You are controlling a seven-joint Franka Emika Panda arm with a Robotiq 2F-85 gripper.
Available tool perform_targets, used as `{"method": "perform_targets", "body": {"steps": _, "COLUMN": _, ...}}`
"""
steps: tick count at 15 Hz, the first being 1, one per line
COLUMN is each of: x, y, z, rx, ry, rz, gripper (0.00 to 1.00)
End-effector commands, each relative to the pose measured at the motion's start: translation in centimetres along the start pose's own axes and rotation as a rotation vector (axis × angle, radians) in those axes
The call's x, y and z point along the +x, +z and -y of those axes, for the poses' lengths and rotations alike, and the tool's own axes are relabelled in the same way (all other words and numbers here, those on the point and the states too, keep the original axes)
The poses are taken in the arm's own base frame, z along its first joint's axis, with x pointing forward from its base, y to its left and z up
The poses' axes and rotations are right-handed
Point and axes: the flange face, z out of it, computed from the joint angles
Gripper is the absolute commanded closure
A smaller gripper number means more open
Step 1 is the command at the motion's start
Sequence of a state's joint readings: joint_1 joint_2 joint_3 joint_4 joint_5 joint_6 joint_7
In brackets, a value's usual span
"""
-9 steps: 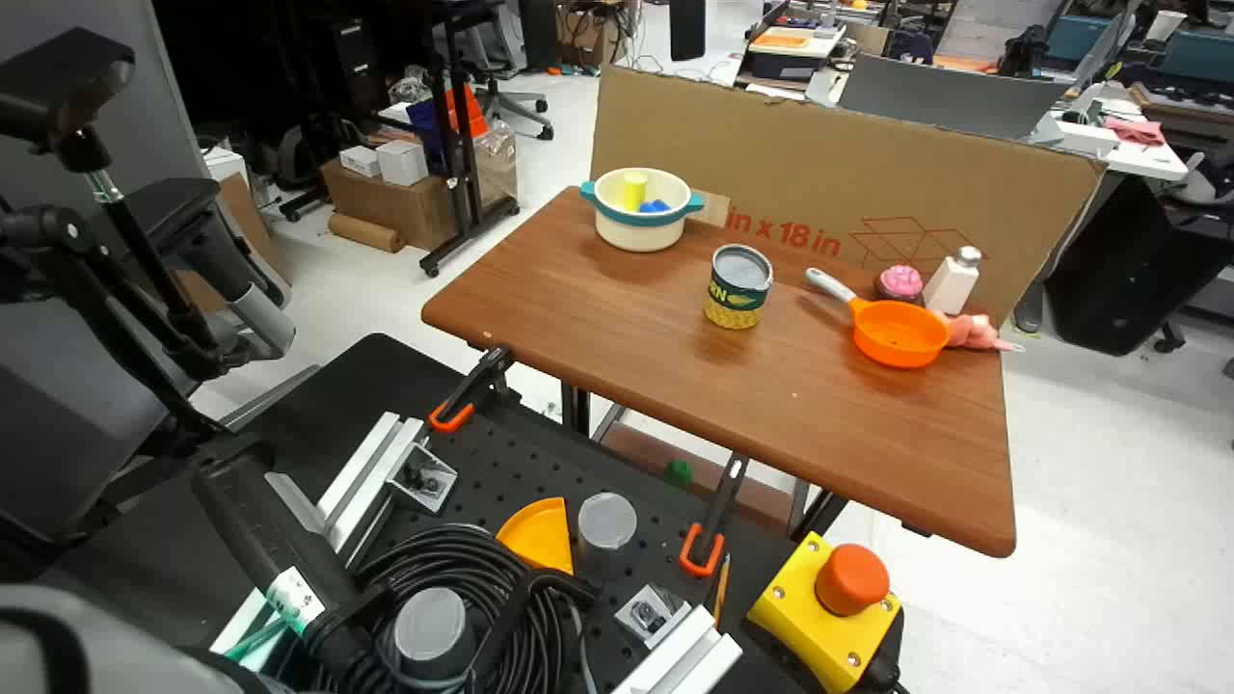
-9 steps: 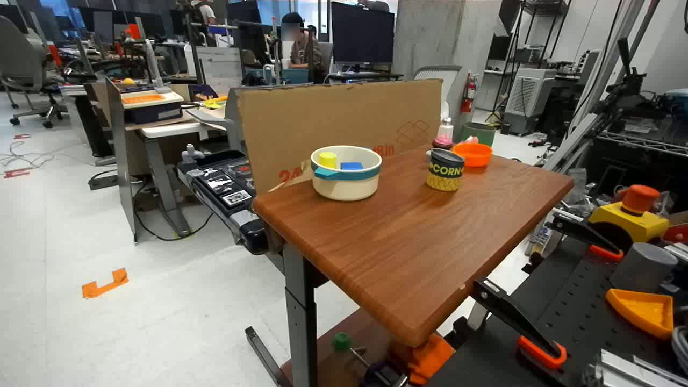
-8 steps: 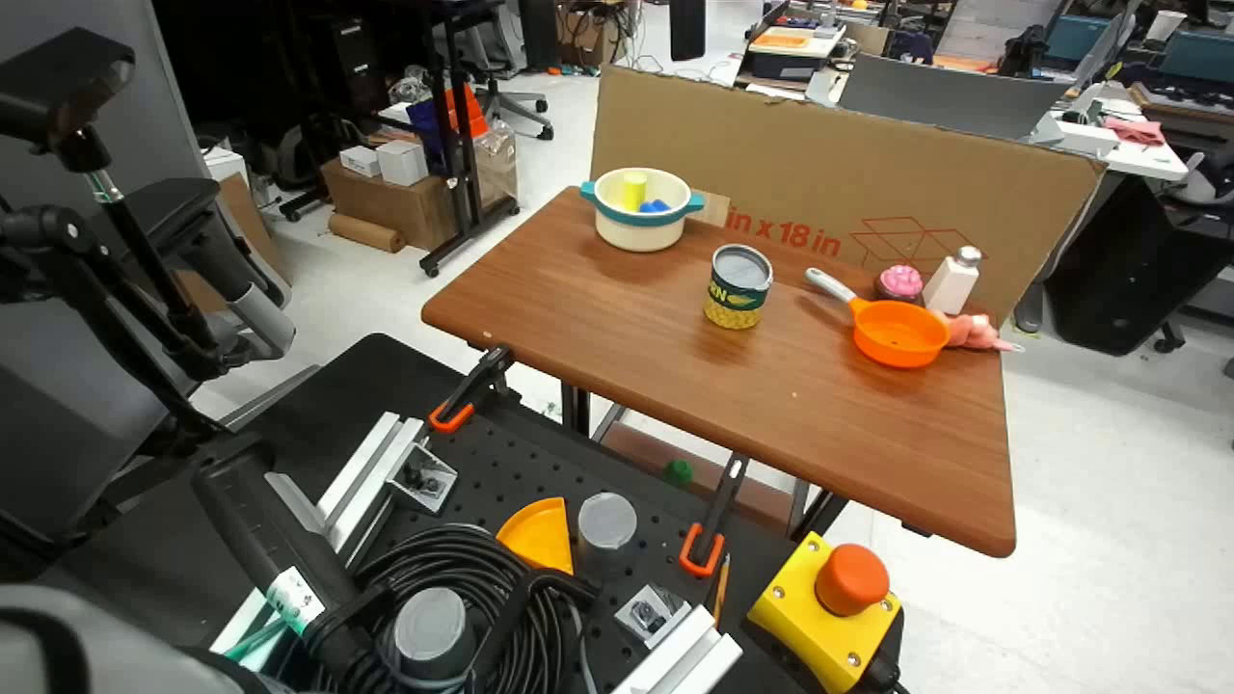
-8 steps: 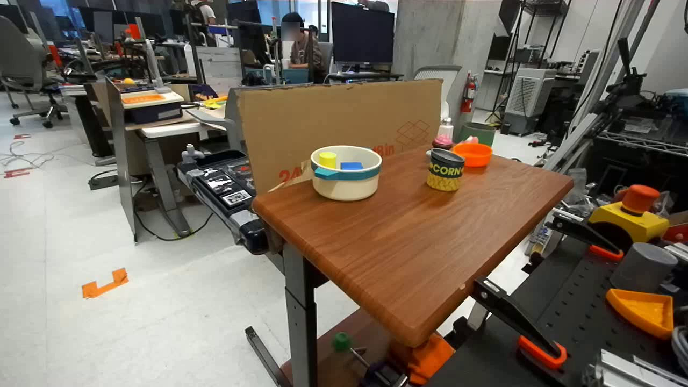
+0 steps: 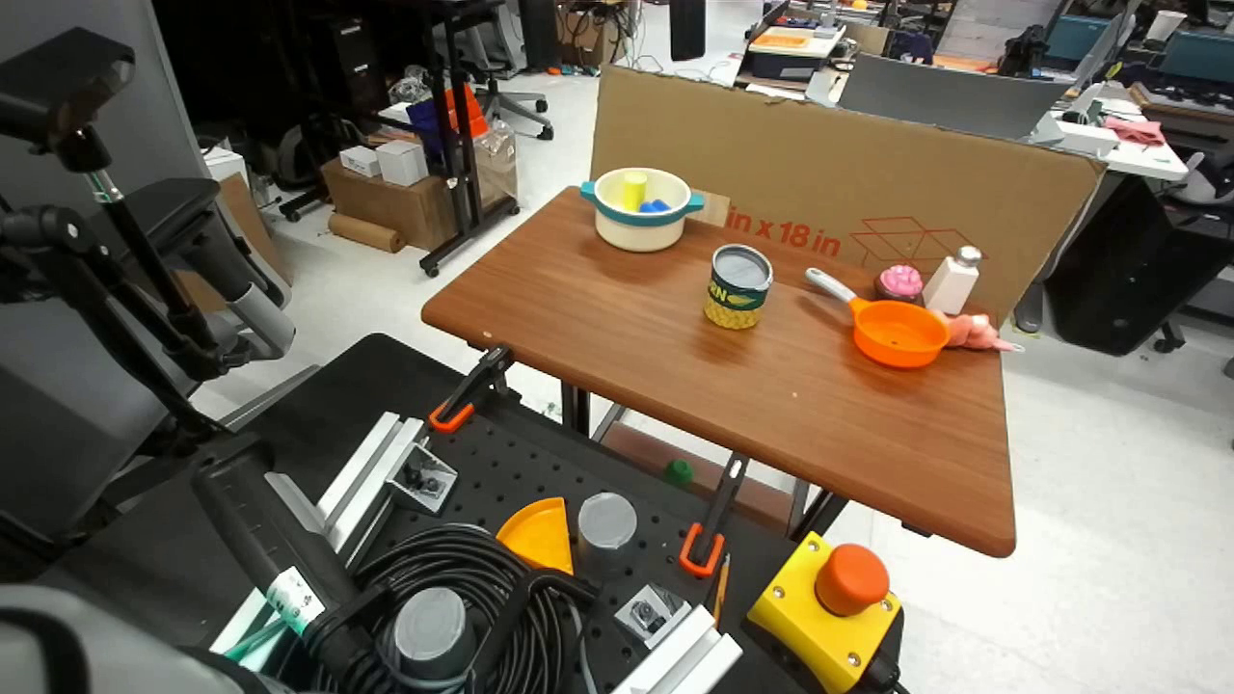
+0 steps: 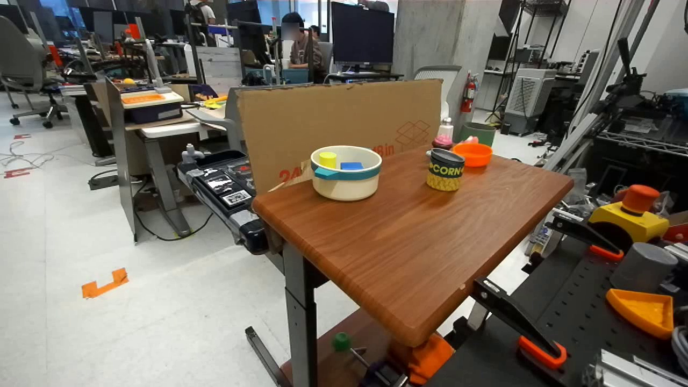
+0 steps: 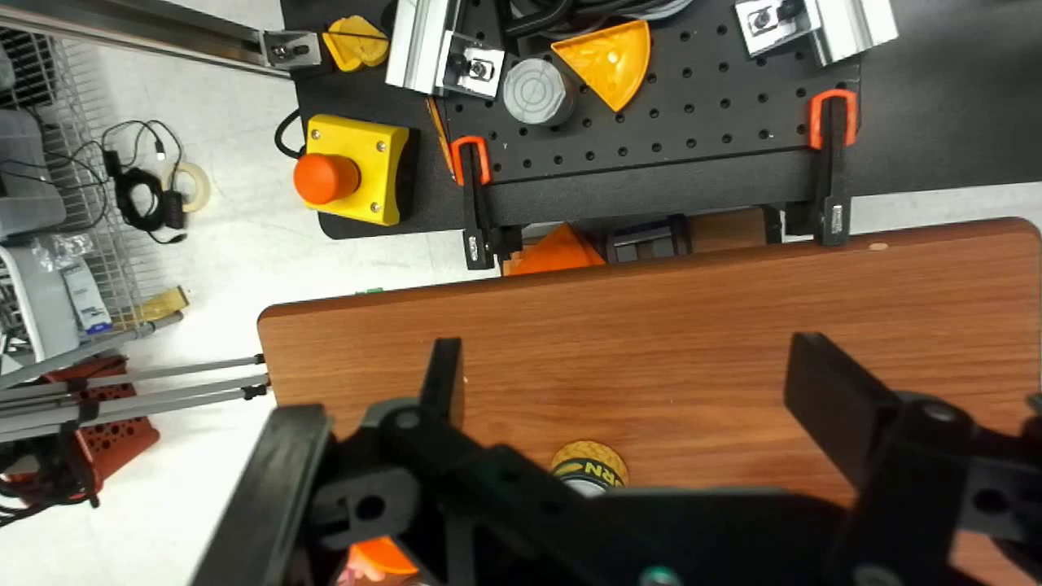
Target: Pick up the lid from the bottle and put it on the table
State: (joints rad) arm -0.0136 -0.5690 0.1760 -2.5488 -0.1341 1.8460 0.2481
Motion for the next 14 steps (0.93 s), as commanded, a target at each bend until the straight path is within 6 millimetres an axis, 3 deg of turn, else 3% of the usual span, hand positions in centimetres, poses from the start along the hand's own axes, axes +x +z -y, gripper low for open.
{"method": "perform_targets", "body": {"steps": 1, "x": 0.0, "y": 0.0, "z": 0.0, "rx": 0.000, "ry": 0.000, "rz": 0.001, "gripper": 0.00}}
{"method": "perform_targets", "body": {"steps": 8, "x": 0.7, "y": -0.9, "z": -0.8, "rx": 0.026, "ry": -0.031, "rz": -0.012, "gripper": 0.00}}
{"method": "perform_targets", "body": {"steps": 12, "x": 3.8, "y": -2.4, "z": -2.2, "rx": 0.056, "ry": -0.011, "rz": -0.044, "gripper": 0.00}}
{"method": "perform_targets", "body": {"steps": 14, "x": 6.4, "y": -3.2, "z": -2.8, "rx": 0.069, "ry": 0.022, "rz": -0.056, "gripper": 0.00}}
